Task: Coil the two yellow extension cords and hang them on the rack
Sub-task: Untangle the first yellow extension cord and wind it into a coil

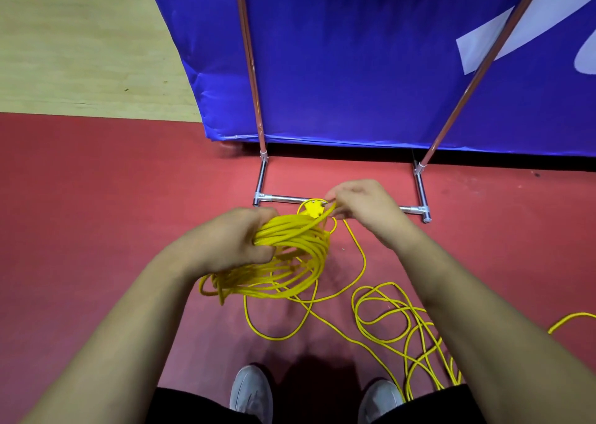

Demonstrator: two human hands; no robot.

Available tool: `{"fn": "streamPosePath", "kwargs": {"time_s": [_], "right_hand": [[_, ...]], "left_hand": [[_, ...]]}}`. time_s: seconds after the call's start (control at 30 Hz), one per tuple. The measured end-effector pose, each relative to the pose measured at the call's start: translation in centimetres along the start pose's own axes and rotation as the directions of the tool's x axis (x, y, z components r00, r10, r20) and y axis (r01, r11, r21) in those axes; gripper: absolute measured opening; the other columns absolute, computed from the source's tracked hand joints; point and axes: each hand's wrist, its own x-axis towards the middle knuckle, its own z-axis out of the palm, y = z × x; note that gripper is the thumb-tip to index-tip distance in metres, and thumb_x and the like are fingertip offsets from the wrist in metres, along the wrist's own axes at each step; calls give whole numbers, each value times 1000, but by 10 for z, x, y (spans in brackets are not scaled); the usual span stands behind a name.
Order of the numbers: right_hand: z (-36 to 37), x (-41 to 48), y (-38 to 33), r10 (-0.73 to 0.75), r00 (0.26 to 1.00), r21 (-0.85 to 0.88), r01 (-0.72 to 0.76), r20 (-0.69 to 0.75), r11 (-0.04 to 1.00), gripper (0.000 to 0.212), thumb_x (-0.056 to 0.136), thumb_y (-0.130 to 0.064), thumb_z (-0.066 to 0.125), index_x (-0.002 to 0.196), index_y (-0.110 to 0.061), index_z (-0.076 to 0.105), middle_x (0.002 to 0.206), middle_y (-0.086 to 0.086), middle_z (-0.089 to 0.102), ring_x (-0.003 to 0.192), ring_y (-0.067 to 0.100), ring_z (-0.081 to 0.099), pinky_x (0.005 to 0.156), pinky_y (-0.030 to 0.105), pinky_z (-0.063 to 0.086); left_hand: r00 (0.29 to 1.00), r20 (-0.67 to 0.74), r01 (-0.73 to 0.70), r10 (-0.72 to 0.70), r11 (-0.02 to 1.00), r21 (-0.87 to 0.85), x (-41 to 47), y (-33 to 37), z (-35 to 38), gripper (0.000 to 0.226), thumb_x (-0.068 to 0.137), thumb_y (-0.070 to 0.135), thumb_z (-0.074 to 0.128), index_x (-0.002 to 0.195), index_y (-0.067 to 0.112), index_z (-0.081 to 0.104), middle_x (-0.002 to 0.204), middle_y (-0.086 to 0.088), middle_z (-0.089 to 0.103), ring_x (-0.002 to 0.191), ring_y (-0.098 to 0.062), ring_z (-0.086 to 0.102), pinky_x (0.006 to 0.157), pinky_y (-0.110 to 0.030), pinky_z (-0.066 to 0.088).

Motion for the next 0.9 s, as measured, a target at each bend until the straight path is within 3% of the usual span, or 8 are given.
{"fn": "streamPosePath", "kwargs": {"time_s": [0.1, 0.23, 0.4, 0.5, 0.63, 0.7, 0.77, 0.9], "right_hand": [[4, -4, -5, -64, 997, 179, 56, 39, 982, 19, 87, 7, 51, 100, -3, 61, 87, 24, 68, 68, 29, 65, 75, 45, 55], [8, -8, -17, -162, 975, 198, 130, 154, 971, 29, 87, 13, 46, 113, -1, 48, 96, 15, 73, 53, 24, 56, 51, 31, 45], [5, -12, -34, -336, 920, 58, 332, 202, 942, 32, 85, 8, 51, 96, -16, 69, 90, 13, 74, 82, 28, 65, 77, 49, 51], [5, -15, -36, -348, 921, 128, 330, 173, 935, 25, 93, 0, 51, 103, -14, 69, 70, -5, 69, 67, 21, 57, 64, 38, 47], [20, -16, -33, -132, 987, 534, 163, -96, 829, 18, 100, -10, 45, 108, -4, 60, 80, 9, 61, 64, 21, 55, 61, 32, 48], [30, -16, -22, -102, 967, 389, 189, -233, 902, 14, 93, -1, 48, 92, -7, 60, 69, 10, 57, 55, 19, 54, 54, 30, 47], [46, -20, -8, -154, 981, 239, 179, -120, 954, 14, 86, -2, 55, 89, -12, 63, 74, 10, 63, 63, 23, 62, 61, 33, 52], [74, -19, 10, -256, 954, -51, 267, 152, 962, 49, 84, -20, 68, 131, -17, 54, 122, -3, 59, 114, 11, 56, 101, 28, 43]], "left_hand": [[999, 47, -25, 26, 999, -26, -1, 4, 4, 19, 75, 8, 68, 82, 20, 55, 62, 15, 54, 54, 1, 47, 53, -15, 36], [997, 5, -72, 72, 997, 5, 2, 1, 7, 21, 73, 14, 69, 82, 26, 54, 74, 17, 55, 66, 3, 50, 61, -19, 38], [982, -170, -59, 83, 988, 141, 3, -8, 2, 42, 64, 33, 62, 104, 22, 58, 130, 6, 53, 108, -14, 58, 86, -30, 47], [965, -253, -35, 65, 992, 120, 1, 1, -2, 30, 64, 34, 60, 91, 22, 55, 80, 7, 61, 72, -15, 58, 65, -36, 47], [904, -415, 56, -103, 991, -124, 7, 1, -3, 15, 73, 16, 71, 82, 20, 60, 60, 10, 62, 53, -3, 56, 52, -15, 37], [854, -463, 130, -236, 959, -250, 12, 1, -2, 16, 75, 16, 74, 80, 13, 59, 53, 3, 62, 43, -4, 51, 45, -15, 34], [798, -491, 161, -348, 910, -383, 16, 3, 0, 15, 75, 13, 73, 80, 8, 60, 52, -3, 61, 37, -5, 44, 40, -18, 32], [769, -467, 126, -437, 820, -559, 19, 11, 3, 8, 77, 4, 64, 82, 1, 58, 48, -4, 55, 32, -7, 34, 34, -16, 24]]}}
